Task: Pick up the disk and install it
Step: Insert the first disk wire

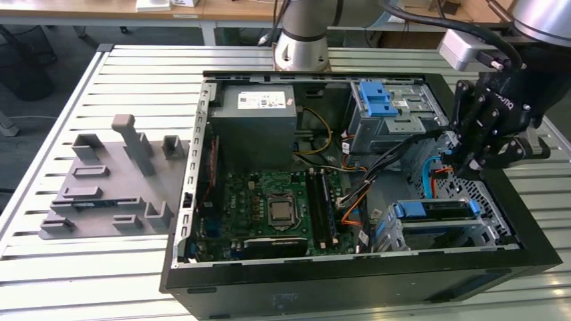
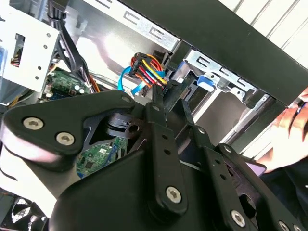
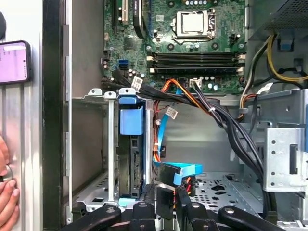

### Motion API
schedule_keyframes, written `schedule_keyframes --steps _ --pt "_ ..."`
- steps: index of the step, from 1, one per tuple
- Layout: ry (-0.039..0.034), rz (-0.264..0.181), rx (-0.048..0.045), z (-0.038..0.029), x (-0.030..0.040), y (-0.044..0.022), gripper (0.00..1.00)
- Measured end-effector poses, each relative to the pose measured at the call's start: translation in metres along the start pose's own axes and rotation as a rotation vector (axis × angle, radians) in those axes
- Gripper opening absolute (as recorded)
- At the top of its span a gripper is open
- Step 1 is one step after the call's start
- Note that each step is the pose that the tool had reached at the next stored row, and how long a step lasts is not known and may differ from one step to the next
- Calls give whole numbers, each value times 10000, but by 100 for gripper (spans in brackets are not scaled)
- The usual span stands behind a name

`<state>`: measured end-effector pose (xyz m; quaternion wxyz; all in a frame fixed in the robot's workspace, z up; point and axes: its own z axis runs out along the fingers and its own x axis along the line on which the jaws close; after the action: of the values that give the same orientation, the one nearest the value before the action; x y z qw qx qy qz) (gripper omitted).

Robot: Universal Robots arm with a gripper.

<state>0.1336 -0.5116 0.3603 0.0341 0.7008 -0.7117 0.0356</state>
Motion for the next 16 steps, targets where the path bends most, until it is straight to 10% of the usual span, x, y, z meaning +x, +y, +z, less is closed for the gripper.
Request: schedule_keyframes --steps 7,16 --pt "375 -1 6 24 -38 0 17" --pt "195 0 3 40 -41 1 16"
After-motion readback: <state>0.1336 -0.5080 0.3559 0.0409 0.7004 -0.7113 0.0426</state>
